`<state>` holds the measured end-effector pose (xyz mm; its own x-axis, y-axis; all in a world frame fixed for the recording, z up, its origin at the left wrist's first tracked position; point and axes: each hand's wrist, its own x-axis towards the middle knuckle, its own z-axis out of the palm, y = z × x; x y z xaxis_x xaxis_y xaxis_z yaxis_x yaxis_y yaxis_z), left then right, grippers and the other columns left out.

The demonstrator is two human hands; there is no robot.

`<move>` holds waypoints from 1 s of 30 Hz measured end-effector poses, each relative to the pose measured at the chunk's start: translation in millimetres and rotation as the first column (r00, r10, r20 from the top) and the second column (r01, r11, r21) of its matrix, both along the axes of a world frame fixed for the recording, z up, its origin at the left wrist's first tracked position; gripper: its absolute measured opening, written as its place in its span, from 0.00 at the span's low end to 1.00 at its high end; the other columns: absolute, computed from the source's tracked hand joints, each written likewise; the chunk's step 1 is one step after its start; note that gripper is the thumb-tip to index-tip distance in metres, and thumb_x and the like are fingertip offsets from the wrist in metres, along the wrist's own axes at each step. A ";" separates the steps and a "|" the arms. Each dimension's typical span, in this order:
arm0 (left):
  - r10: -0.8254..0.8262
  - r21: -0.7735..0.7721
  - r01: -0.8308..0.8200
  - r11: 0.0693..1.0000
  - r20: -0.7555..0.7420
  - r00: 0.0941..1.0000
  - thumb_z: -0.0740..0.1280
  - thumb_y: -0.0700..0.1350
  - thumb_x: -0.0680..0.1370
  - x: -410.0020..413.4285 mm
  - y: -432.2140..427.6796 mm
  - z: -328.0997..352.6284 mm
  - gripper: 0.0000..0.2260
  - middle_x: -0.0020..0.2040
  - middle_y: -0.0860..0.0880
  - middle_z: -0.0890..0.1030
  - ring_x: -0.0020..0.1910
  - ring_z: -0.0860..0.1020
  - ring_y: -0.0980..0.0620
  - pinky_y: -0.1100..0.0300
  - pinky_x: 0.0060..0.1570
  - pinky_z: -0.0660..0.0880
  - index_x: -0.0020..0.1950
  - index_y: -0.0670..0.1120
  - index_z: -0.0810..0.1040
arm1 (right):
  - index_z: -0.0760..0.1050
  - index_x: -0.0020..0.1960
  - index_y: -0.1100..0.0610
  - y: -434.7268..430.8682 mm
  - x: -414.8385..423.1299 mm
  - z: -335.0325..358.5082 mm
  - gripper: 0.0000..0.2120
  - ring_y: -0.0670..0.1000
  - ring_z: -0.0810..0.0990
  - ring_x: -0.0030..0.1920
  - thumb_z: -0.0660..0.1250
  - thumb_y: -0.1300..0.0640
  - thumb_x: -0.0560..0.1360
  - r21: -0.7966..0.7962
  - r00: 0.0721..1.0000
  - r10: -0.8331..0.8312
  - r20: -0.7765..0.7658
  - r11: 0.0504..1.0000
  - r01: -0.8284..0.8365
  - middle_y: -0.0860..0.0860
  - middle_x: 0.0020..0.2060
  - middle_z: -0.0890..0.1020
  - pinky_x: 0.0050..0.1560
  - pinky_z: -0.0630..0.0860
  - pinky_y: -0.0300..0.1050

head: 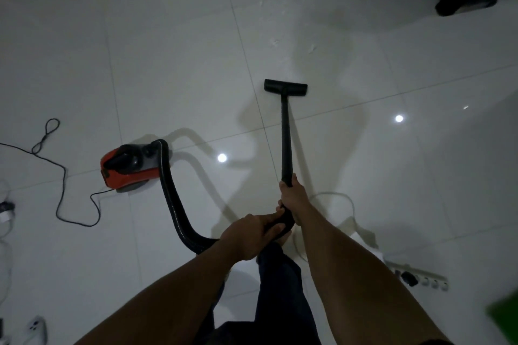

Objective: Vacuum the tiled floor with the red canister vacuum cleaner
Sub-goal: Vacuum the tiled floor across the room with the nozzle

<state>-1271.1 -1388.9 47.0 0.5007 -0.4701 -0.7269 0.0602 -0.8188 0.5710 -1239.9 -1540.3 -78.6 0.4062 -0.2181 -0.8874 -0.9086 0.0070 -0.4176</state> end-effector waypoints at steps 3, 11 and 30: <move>0.047 0.009 -0.047 0.999 -0.005 0.999 0.54 0.62 0.84 15.6 -34.5 -5.3 0.23 0.58 0.45 0.84 0.54 0.82 0.47 0.49 0.57 0.77 0.79 0.63 0.59 | 0.51 0.83 0.40 -32.4 23.8 -1.8 0.31 0.56 0.79 0.41 0.60 0.49 0.84 0.004 0.999 0.050 0.007 0.999 -0.050 0.59 0.50 0.81 0.53 0.84 0.59; 0.112 0.030 -0.111 0.993 -0.002 0.994 0.52 0.63 0.83 61.9 -82.9 -15.2 0.24 0.68 0.38 0.76 0.67 0.75 0.41 0.45 0.69 0.69 0.79 0.61 0.59 | 0.51 0.83 0.40 -76.2 85.3 -3.1 0.32 0.56 0.79 0.43 0.61 0.48 0.84 -0.024 0.985 0.170 0.004 0.985 -0.170 0.56 0.49 0.79 0.55 0.83 0.62; 0.262 0.016 -0.262 0.965 -0.069 0.963 0.48 0.68 0.81 285.8 -139.4 -38.8 0.26 0.67 0.40 0.76 0.69 0.70 0.36 0.39 0.69 0.66 0.79 0.65 0.55 | 0.53 0.83 0.39 -126.3 329.0 -6.7 0.30 0.52 0.75 0.34 0.61 0.50 0.85 -0.029 0.971 0.241 -0.006 0.970 -0.241 0.57 0.43 0.78 0.40 0.79 0.50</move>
<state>-985.3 -1528.3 8.2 0.5539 -0.3242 -0.7668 0.3126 -0.7727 0.5525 -911.0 -1666.6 -85.4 0.4478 -0.1397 -0.8831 -0.8830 -0.2240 -0.4124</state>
